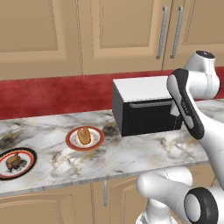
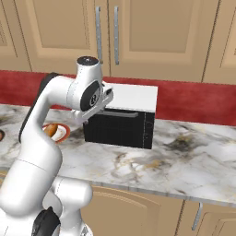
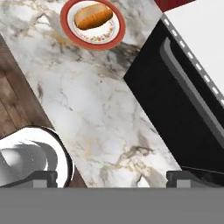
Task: Open the toaster oven door. Place the hotdog bun on the bottom rack in the toaster oven and place the chicken drumstick on the top rack.
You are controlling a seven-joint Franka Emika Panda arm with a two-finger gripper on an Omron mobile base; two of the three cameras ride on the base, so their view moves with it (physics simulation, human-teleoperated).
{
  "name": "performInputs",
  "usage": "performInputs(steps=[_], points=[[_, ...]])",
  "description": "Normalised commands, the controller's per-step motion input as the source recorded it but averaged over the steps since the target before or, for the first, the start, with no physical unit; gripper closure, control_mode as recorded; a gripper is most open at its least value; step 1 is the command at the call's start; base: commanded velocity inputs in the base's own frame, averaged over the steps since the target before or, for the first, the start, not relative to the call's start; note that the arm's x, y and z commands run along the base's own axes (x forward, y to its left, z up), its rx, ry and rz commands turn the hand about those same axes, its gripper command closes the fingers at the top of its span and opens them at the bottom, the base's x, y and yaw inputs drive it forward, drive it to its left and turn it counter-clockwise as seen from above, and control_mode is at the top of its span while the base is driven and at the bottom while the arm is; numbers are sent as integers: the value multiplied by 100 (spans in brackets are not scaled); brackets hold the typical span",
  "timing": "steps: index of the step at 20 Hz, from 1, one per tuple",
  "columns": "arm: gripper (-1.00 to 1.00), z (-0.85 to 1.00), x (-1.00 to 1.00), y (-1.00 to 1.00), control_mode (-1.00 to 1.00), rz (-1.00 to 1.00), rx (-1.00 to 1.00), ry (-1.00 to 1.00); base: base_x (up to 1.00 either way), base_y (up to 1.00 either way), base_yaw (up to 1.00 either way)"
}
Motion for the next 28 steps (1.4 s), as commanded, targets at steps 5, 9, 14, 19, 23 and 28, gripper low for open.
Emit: performInputs(steps=[5, 9, 14, 19, 23, 28], points=[[-100, -11, 0, -22, -100, 47, -10, -4, 0, 0, 0], [-100, -18, 8, -21, -100, 50, -3, -21, 0, 0, 0], [-100, -17, 7, -18, -100, 48, 0, -26, 0, 0, 0], [-100, -14, 13, -6, -100, 39, 0, -21, 0, 0, 0], [-100, -8, 22, -5, -100, 26, 0, 0, 0, 0, 0], [-100, -6, 32, -7, -100, 13, 0, 0, 0, 0, 0]])
